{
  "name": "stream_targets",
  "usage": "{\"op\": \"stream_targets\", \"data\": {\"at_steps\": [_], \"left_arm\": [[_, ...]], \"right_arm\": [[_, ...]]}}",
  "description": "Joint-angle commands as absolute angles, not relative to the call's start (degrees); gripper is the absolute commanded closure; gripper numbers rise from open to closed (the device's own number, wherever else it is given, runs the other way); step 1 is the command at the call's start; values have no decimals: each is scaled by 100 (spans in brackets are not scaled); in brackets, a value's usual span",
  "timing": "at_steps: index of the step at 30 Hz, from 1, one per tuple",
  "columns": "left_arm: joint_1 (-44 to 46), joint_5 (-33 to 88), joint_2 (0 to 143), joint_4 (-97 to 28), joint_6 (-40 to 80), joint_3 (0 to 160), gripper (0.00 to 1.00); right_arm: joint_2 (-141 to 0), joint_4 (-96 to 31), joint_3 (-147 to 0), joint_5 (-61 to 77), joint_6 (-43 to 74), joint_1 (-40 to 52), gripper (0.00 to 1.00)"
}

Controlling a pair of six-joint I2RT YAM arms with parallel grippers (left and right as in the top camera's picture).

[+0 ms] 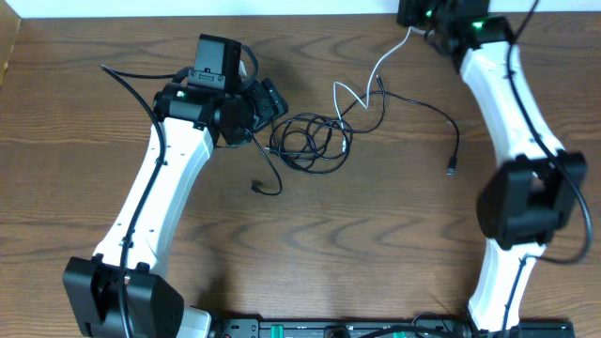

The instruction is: Untangle cables

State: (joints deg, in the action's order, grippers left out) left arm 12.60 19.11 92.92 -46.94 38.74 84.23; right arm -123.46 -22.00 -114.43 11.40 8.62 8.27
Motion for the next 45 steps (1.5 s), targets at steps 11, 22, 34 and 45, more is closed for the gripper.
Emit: {"op": "stream_targets", "data": {"at_steps": [11, 22, 34, 45], "left_arm": [[1273, 1793, 9345, -4703, 3798, 8460, 21], [1273, 1728, 9345, -4711, 3820, 8460, 21], [1273, 1728, 9345, -4727, 3815, 8460, 21], [1273, 1726, 9345, -4770, 3791, 8460, 21]], "right_arm": [[-12234, -3380, -11465, -1028, 1135, 497, 99], [-10119, -5030, -11465, -1466, 1573, -1048, 99], [-9384, -6775, -11463, -1514, 1929, -1831, 99], [-10833, -8586, -11463, -1597, 1925, -1833, 75]]}}
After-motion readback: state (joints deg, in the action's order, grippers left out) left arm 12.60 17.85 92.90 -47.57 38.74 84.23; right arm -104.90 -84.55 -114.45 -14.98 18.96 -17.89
